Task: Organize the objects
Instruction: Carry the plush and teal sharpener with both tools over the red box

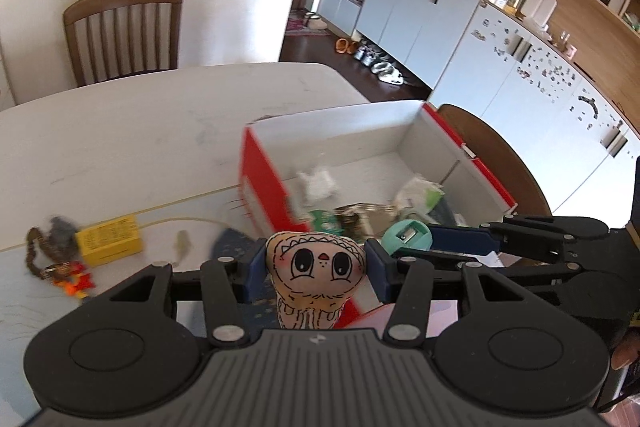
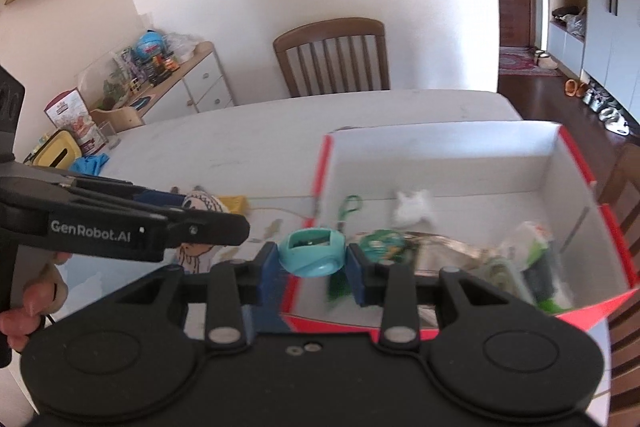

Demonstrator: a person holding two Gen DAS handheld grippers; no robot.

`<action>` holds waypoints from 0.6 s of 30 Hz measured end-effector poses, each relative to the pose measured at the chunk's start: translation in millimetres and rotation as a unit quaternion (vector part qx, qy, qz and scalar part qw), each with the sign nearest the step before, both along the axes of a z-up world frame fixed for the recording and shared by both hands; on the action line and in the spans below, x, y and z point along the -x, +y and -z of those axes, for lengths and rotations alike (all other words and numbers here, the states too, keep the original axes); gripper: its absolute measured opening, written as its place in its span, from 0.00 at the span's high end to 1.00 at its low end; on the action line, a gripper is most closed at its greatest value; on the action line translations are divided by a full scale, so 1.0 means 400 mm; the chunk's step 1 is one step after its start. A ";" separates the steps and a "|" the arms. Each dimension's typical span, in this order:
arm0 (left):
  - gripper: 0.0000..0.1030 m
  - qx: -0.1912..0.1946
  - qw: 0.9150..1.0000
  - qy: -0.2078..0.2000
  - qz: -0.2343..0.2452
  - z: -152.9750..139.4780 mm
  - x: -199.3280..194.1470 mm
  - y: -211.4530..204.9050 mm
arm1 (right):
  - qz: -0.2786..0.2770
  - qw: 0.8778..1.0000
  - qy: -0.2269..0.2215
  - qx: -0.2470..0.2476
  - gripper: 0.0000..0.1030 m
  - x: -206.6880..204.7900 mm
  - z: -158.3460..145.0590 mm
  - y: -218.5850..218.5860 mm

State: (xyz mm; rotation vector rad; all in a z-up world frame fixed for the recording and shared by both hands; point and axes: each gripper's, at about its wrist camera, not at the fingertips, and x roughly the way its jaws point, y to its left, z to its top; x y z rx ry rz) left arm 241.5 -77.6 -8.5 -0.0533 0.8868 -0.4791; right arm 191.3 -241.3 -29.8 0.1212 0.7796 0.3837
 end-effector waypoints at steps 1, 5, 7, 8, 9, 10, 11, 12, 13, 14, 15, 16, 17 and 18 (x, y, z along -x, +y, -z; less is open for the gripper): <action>0.51 -0.001 1.000 0.000 0.003 0.001 0.000 -0.017 | 0.002 1.000 0.000 0.001 0.66 0.000 0.001 -0.015; 0.51 -0.004 1.000 0.001 0.010 0.010 -0.005 -0.083 | 0.009 1.000 0.000 0.008 0.66 -0.001 0.011 -0.080; 0.51 -0.005 1.000 0.002 0.013 0.017 -0.011 -0.112 | 0.012 1.000 0.000 0.012 0.66 -0.002 0.017 -0.106; 0.51 -0.008 1.000 0.002 0.015 0.021 -0.014 -0.127 | 0.015 1.000 0.001 0.014 0.66 -0.002 0.021 -0.121; 0.51 -0.010 1.000 0.002 0.017 0.024 -0.017 -0.143 | 0.017 1.000 0.002 0.017 0.66 -0.004 0.027 -0.136; 0.51 -0.013 1.000 0.001 0.019 0.029 -0.022 -0.157 | 0.019 1.000 0.002 0.019 0.66 -0.006 0.031 -0.150; 0.51 -0.016 1.000 0.002 0.020 0.034 -0.027 -0.172 | 0.021 1.000 0.003 0.021 0.66 -0.008 0.036 -0.161; 0.51 -0.018 1.000 0.005 0.021 0.041 -0.034 -0.186 | 0.022 0.999 0.005 0.024 0.66 -0.012 0.043 -0.175; 0.51 -0.021 1.000 0.008 0.021 0.049 -0.043 -0.199 | 0.023 0.999 0.007 0.027 0.65 -0.016 0.050 -0.185; 0.51 -0.023 0.999 0.011 0.020 0.055 -0.052 -0.212 | 0.024 0.999 0.009 0.029 0.65 -0.019 0.057 -0.194; 0.51 -0.026 0.999 0.014 0.020 0.062 -0.063 -0.225 | 0.024 0.999 0.013 0.031 0.65 -0.024 0.066 -0.204; 0.51 -0.030 0.999 0.016 0.019 0.067 -0.070 -0.236 | 0.025 0.999 0.017 0.033 0.65 -0.030 0.074 -0.213; 0.51 -0.034 0.999 0.017 0.018 0.072 -0.080 -0.248 | 0.027 0.999 0.021 0.035 0.65 -0.036 0.082 -0.222; 0.51 -0.039 0.999 0.018 0.017 0.078 -0.089 -0.258 | 0.027 0.999 0.026 0.035 0.65 -0.044 0.090 -0.232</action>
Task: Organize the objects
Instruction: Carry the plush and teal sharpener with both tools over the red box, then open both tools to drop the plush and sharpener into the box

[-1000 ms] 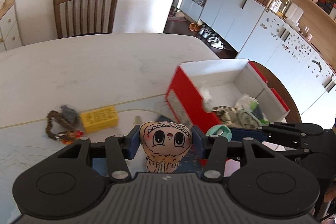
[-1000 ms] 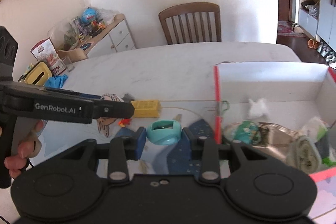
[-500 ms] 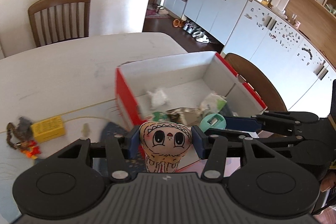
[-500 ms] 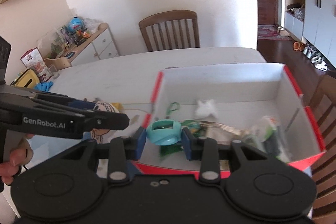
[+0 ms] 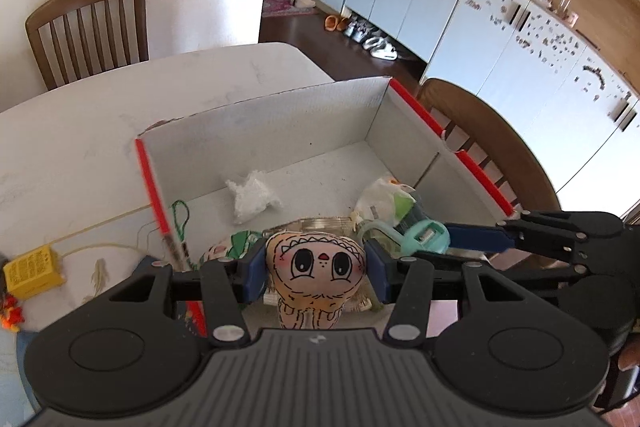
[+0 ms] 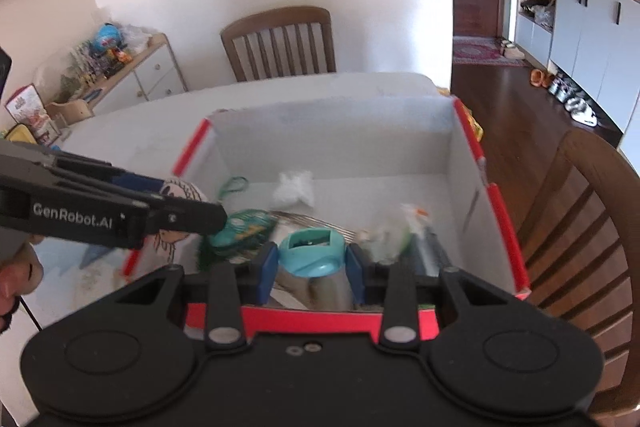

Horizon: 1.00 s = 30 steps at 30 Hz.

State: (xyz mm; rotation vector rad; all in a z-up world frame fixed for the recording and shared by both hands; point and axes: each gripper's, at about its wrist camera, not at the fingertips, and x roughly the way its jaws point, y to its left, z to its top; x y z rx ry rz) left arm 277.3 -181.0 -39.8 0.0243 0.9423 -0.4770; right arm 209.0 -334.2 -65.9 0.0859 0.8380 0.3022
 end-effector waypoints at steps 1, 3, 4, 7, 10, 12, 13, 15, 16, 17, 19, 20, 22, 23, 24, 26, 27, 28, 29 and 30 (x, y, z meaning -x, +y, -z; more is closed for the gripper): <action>0.51 -0.003 1.000 0.002 -0.002 0.004 -0.011 -0.009 | 0.000 1.000 0.005 0.001 0.65 -0.006 0.008 -0.006; 0.51 -0.010 1.000 0.006 -0.005 0.014 -0.037 -0.027 | -0.002 1.000 0.017 0.001 0.65 -0.021 0.027 -0.015; 0.51 -0.014 1.000 0.007 -0.006 0.019 -0.046 -0.036 | -0.004 1.000 0.023 0.001 0.66 -0.028 0.037 -0.017; 0.51 -0.030 0.999 0.011 -0.009 0.037 -0.082 -0.064 | -0.008 0.999 0.039 0.005 0.65 -0.049 0.062 -0.020; 0.51 -0.039 0.999 0.016 -0.010 0.053 -0.115 -0.086 | -0.009 0.999 0.046 0.020 0.66 -0.065 0.079 -0.010; 0.51 -0.048 0.998 0.024 -0.016 0.069 -0.137 -0.101 | -0.014 0.998 0.055 0.024 0.66 -0.079 0.093 -0.007; 0.51 -0.049 0.998 0.030 -0.019 0.079 -0.148 -0.105 | -0.015 0.998 0.059 0.027 0.66 -0.084 0.099 -0.004; 0.51 -0.053 0.998 0.038 -0.020 0.096 -0.164 -0.114 | -0.022 0.997 0.065 0.032 0.66 -0.090 0.108 0.003; 0.51 -0.057 0.997 0.040 -0.021 0.104 -0.172 -0.119 | -0.024 0.997 0.067 0.033 0.66 -0.093 0.111 0.006; 0.51 -0.062 0.997 0.042 -0.022 0.112 -0.180 -0.123 | -0.026 0.997 0.069 0.033 0.66 -0.097 0.115 0.009; 0.51 -0.064 0.996 0.051 -0.023 0.128 -0.193 -0.130 | -0.028 0.996 0.073 0.035 0.66 -0.103 0.121 0.013; 0.51 -0.064 0.996 0.055 -0.026 0.135 -0.199 -0.131 | -0.028 0.996 0.075 0.035 0.66 -0.109 0.122 0.014; 0.51 -0.064 0.996 0.063 -0.028 0.148 -0.211 -0.133 | -0.029 0.996 0.078 0.036 0.66 -0.117 0.124 0.016; 0.51 -0.066 0.995 0.065 -0.027 0.152 -0.215 -0.135 | -0.029 0.996 0.079 0.036 0.66 -0.119 0.125 0.016; 0.51 -0.070 0.995 0.068 -0.027 0.157 -0.217 -0.138 | -0.030 0.996 0.079 0.035 0.66 -0.122 0.126 0.016; 0.51 -0.074 0.994 0.072 -0.026 0.167 -0.222 -0.140 | -0.028 0.996 0.077 0.039 0.66 -0.125 0.127 0.016; 0.51 -0.077 0.994 0.075 -0.026 0.172 -0.224 -0.142 | -0.030 0.996 0.074 0.041 0.65 -0.126 0.128 0.018; 0.51 -0.079 0.994 0.077 -0.025 0.175 -0.225 -0.142 | -0.033 0.996 0.073 0.043 0.65 -0.126 0.129 0.019; 0.51 -0.079 0.993 0.079 -0.025 0.178 -0.227 -0.142 | -0.035 0.996 0.073 0.045 0.65 -0.126 0.130 0.021; 0.50 -0.080 0.993 0.081 -0.025 0.179 -0.228 -0.141 | -0.036 0.996 0.073 0.046 0.65 -0.127 0.133 0.021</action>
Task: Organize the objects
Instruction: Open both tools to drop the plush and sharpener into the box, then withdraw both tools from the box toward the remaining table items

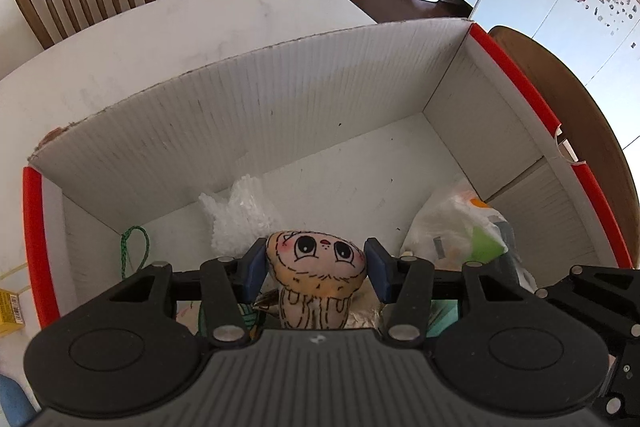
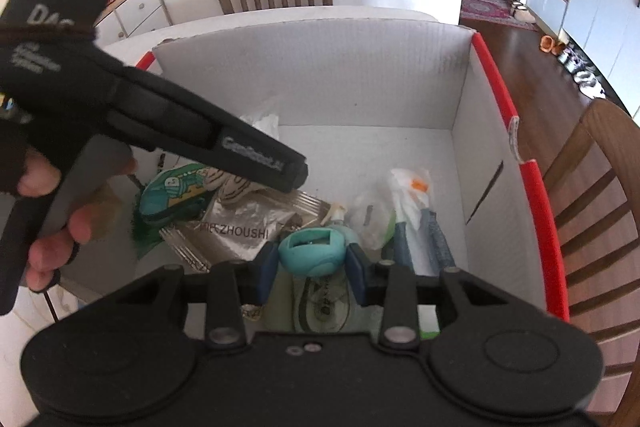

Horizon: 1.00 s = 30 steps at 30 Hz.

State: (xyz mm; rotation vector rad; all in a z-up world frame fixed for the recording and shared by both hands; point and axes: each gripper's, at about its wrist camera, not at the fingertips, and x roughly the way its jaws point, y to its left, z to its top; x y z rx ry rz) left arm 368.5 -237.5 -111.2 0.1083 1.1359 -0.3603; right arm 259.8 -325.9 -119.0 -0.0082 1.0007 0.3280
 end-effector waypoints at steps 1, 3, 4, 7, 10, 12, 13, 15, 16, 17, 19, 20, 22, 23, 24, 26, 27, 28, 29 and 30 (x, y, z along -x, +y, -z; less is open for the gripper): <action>0.50 -0.001 1.000 0.002 0.000 0.000 -0.001 -0.001 | -0.001 1.000 0.000 -0.001 0.65 0.000 0.001 0.000; 0.50 -0.001 1.000 0.004 0.001 -0.002 -0.001 -0.001 | -0.003 1.000 0.001 -0.002 0.65 -0.002 0.002 0.000; 0.50 -0.002 1.000 0.005 0.000 -0.002 -0.001 0.001 | -0.003 1.000 0.001 -0.001 0.65 -0.002 0.002 0.000; 0.49 -0.002 1.000 0.008 0.000 -0.001 -0.001 -0.001 | -0.002 1.000 0.003 -0.009 0.65 -0.002 0.001 -0.004; 0.45 -0.015 1.000 0.001 0.006 -0.006 0.011 -0.010 | -0.002 1.000 0.000 -0.013 0.64 0.003 -0.009 -0.016; 0.45 -0.017 1.000 -0.004 0.012 -0.011 0.019 -0.013 | 0.001 1.000 -0.005 -0.016 0.64 0.006 -0.017 -0.020; 0.44 -0.016 1.000 -0.006 0.013 -0.014 0.023 -0.013 | 0.001 1.000 -0.007 -0.018 0.64 0.008 -0.021 -0.023; 0.39 -0.010 1.000 -0.011 0.014 -0.024 0.032 -0.010 | 0.004 1.000 -0.010 -0.020 0.64 0.009 -0.029 -0.029; 0.36 -0.007 1.000 -0.015 0.015 -0.030 0.038 -0.008 | 0.005 1.000 -0.011 -0.021 0.64 0.010 -0.034 -0.034; 0.35 -0.006 1.000 -0.020 0.015 -0.037 0.044 -0.007 | 0.007 1.000 -0.012 -0.023 0.63 0.012 -0.038 -0.036; 0.34 0.000 1.000 -0.026 0.014 -0.052 0.054 -0.001 | 0.012 0.999 -0.016 -0.025 0.63 0.015 -0.048 -0.041; 0.34 0.004 1.000 -0.028 0.012 -0.060 0.059 0.005 | 0.012 0.999 -0.017 -0.028 0.62 0.017 -0.052 -0.043; 0.34 0.014 0.999 -0.033 0.008 -0.077 0.070 0.019 | 0.019 0.999 -0.022 -0.027 0.62 0.027 -0.059 -0.045; 0.34 0.019 0.999 -0.036 0.005 -0.084 0.075 0.025 | 0.019 0.999 -0.024 -0.028 0.62 0.029 -0.064 -0.045; 0.34 0.023 0.999 -0.039 0.005 -0.093 0.083 0.032 | 0.020 0.999 -0.025 -0.028 0.62 0.028 -0.069 -0.044; 0.34 0.026 0.999 -0.047 0.004 -0.109 0.095 0.042 | 0.023 0.999 -0.029 -0.027 0.62 0.030 -0.079 -0.047; 0.34 0.028 0.998 -0.051 0.005 -0.123 0.098 0.048 | 0.024 0.999 -0.031 -0.030 0.62 0.030 -0.085 -0.047; 0.34 0.031 0.998 -0.055 0.005 -0.133 0.105 0.053 | 0.025 0.999 -0.033 -0.031 0.62 0.033 -0.089 -0.046; 0.34 0.034 0.998 -0.058 0.004 -0.142 0.113 0.060 | 0.027 0.999 -0.034 -0.033 0.62 0.036 -0.093 -0.044; 0.34 0.037 0.997 -0.062 0.004 -0.153 0.121 0.066 | 0.028 0.998 -0.037 -0.035 0.62 0.043 -0.099 -0.042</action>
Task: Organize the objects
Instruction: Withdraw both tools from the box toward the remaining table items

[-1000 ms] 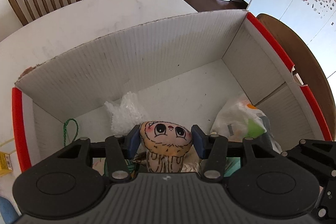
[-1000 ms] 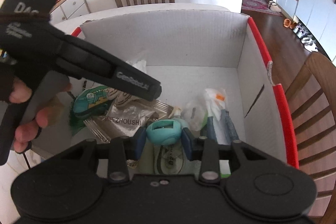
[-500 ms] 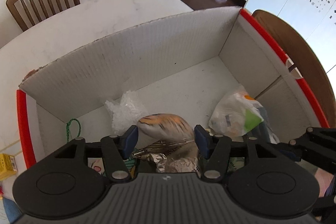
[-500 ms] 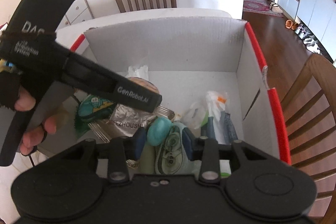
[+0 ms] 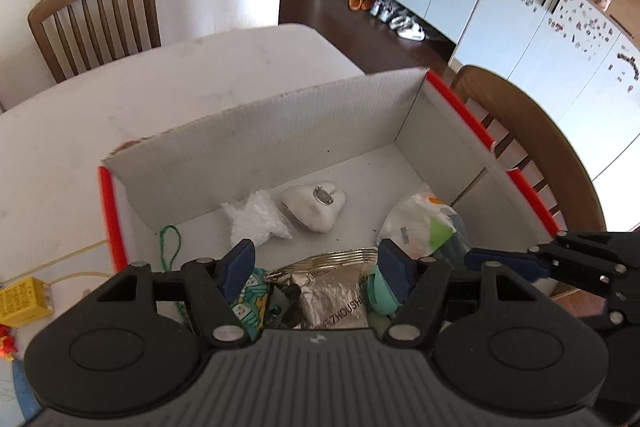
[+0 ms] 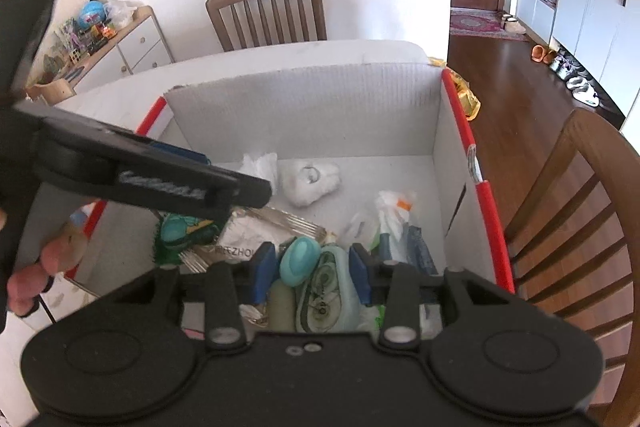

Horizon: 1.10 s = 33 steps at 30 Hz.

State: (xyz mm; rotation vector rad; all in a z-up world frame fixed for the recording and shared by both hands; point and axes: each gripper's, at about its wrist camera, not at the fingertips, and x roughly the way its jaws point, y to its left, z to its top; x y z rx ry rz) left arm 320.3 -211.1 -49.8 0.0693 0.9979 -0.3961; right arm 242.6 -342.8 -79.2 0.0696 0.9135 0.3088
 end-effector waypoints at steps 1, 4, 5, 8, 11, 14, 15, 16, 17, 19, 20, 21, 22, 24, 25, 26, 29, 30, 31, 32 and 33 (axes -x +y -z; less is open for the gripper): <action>0.34 0.002 1.000 -0.005 -0.001 -0.010 0.009 0.008 | 0.001 1.000 -0.003 -0.001 0.61 0.004 -0.006 0.002; 0.34 0.005 1.000 -0.015 -0.003 -0.036 0.027 0.028 | 0.003 1.000 -0.008 -0.007 0.61 0.014 -0.023 0.014; 0.34 0.007 1.000 -0.020 -0.003 -0.046 0.037 0.038 | 0.004 1.000 -0.011 -0.008 0.60 0.018 -0.028 0.017; 0.34 0.010 0.999 -0.031 -0.006 -0.066 0.057 0.068 | 0.006 1.000 -0.018 -0.011 0.58 0.028 -0.040 0.038; 0.34 0.008 0.999 -0.042 -0.008 -0.089 0.079 0.099 | 0.007 1.000 -0.025 -0.017 0.54 0.041 -0.056 0.057; 0.29 0.007 0.998 -0.055 -0.008 -0.108 0.101 0.133 | 0.008 0.999 -0.031 -0.022 0.49 0.052 -0.072 0.080; 0.29 0.005 0.998 -0.060 -0.008 -0.115 0.109 0.145 | 0.007 0.999 -0.033 -0.024 0.48 0.055 -0.077 0.090; 0.29 0.003 0.998 -0.064 -0.009 -0.121 0.116 0.157 | 0.007 0.999 -0.036 -0.023 0.47 0.058 -0.081 0.100; 0.28 0.002 0.998 -0.067 -0.010 -0.127 0.121 0.169 | 0.008 0.999 -0.039 -0.022 0.46 0.061 -0.085 0.109; 0.24 0.003 0.997 -0.073 -0.012 -0.139 0.132 0.197 | 0.007 0.999 -0.042 -0.024 0.44 0.065 -0.092 0.130; 0.23 0.004 0.997 -0.075 -0.014 -0.144 0.136 0.209 | 0.007 0.999 -0.044 -0.025 0.40 0.068 -0.095 0.140; 0.21 0.006 0.997 -0.077 -0.015 -0.149 0.141 0.224 | 0.007 0.999 -0.047 -0.026 0.38 0.070 -0.098 0.152; 0.19 0.007 0.997 -0.080 -0.016 -0.153 0.146 0.238 | 0.008 0.998 -0.051 -0.028 0.36 0.072 -0.102 0.164; 0.19 0.010 0.996 -0.085 -0.020 -0.162 0.154 0.270 | 0.008 0.998 -0.055 -0.030 0.33 0.076 -0.110 0.185; 0.19 0.010 0.996 -0.087 -0.022 -0.165 0.158 0.284 | 0.008 0.998 -0.056 -0.030 0.31 0.077 -0.112 0.196; 0.19 0.011 0.996 -0.088 -0.024 -0.167 0.162 0.300 | 0.007 0.998 -0.057 -0.031 0.31 0.077 -0.114 0.206; 0.18 0.013 0.995 -0.091 -0.032 -0.173 0.169 0.345 | 0.004 0.998 -0.061 -0.032 0.22 0.078 -0.120 0.243; 0.17 0.012 0.995 -0.093 -0.036 -0.173 0.171 0.359 | 0.003 0.997 -0.062 -0.035 0.21 0.079 -0.121 0.254; 0.16 0.009 0.995 -0.095 -0.039 -0.173 0.174 0.373 | 0.002 0.997 -0.062 -0.037 0.17 0.080 -0.123 0.265; 0.16 0.007 0.994 -0.097 -0.039 -0.174 0.178 0.384 | 0.000 0.997 -0.063 -0.039 0.15 0.081 -0.123 0.275; 0.16 0.006 0.994 -0.099 -0.042 -0.173 0.182 0.397 | 0.000 0.997 -0.063 -0.042 0.13 0.082 -0.124 0.287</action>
